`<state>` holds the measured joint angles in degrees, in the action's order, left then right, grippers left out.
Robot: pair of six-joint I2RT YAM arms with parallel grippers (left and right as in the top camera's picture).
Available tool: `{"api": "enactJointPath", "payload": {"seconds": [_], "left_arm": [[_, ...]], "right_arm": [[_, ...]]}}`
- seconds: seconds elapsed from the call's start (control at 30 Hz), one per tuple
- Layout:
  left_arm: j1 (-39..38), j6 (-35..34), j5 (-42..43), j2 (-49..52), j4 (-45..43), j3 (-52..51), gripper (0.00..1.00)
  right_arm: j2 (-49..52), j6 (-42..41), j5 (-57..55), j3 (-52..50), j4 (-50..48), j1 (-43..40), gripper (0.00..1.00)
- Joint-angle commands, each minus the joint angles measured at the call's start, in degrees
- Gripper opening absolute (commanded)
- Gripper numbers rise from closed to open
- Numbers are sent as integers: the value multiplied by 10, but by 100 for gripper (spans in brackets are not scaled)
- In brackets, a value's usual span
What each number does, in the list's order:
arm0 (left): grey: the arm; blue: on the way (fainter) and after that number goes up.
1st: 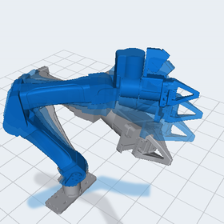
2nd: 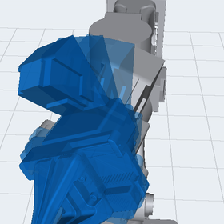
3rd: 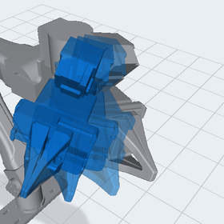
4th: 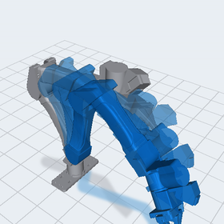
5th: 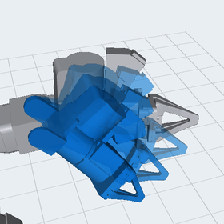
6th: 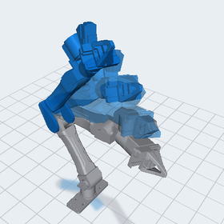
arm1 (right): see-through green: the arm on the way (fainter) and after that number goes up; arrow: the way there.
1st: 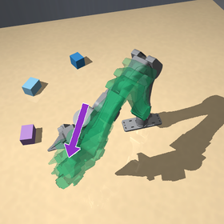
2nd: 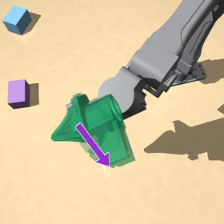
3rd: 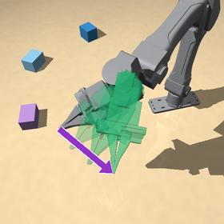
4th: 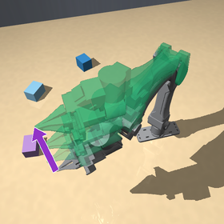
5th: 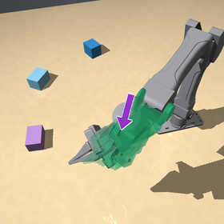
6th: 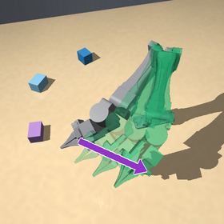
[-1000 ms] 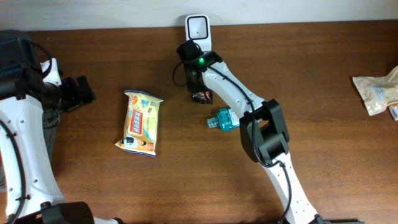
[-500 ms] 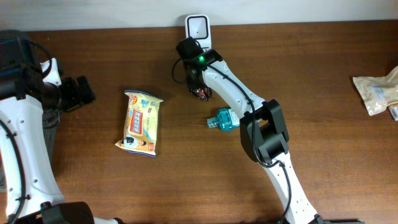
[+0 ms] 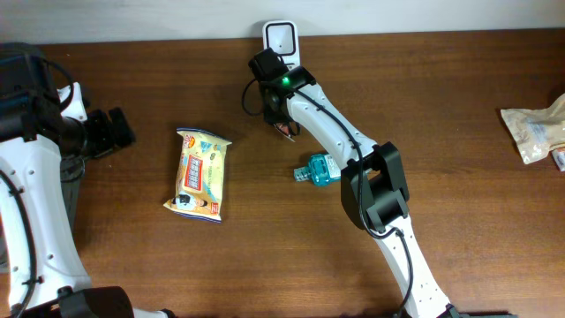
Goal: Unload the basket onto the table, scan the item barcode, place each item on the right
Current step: 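Carry the black packet to the right table edge and release it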
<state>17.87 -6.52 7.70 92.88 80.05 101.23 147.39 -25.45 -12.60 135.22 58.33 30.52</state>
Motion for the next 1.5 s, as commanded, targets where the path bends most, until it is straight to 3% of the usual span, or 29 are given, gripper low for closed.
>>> {"api": "enactJointPath", "payload": {"seconds": [0.0, 0.3, 0.47, 0.6, 0.83, 0.9, 1.07, 1.37, 1.47], "left_arm": [[2, -3, 5, -8, -1, -2, 99], [2, -3, 6, -8, -1, -2, 99], [2, -3, 5, -8, -1, -2, 99], [2, -3, 5, -8, -1, -2, 99], [2, -3, 5, -8, -1, -2, 99], [2, -3, 5, -8, -1, -2, 99], [2, -3, 5, -8, -1, -2, 99], [2, -3, 5, -8, -1, -2, 99], [2, -3, 5, -8, -1, -2, 99]], "right_arm": [[8, 17, -5, 33, 0, 2, 4], [8, 123, -85, 161, -4, 2, 4], [9, 243, -115, 161, -110, -4, 4], [9, 246, -113, 161, -200, -21, 4], [26, 247, -9, 157, -303, -67, 4], [40, 283, -9, 157, -322, -78, 4], [58, 358, -9, 154, -326, -80, 4], [58, 372, -11, 152, -328, -70, 4], [55, 336, -78, 155, -327, -69, 4]]}}
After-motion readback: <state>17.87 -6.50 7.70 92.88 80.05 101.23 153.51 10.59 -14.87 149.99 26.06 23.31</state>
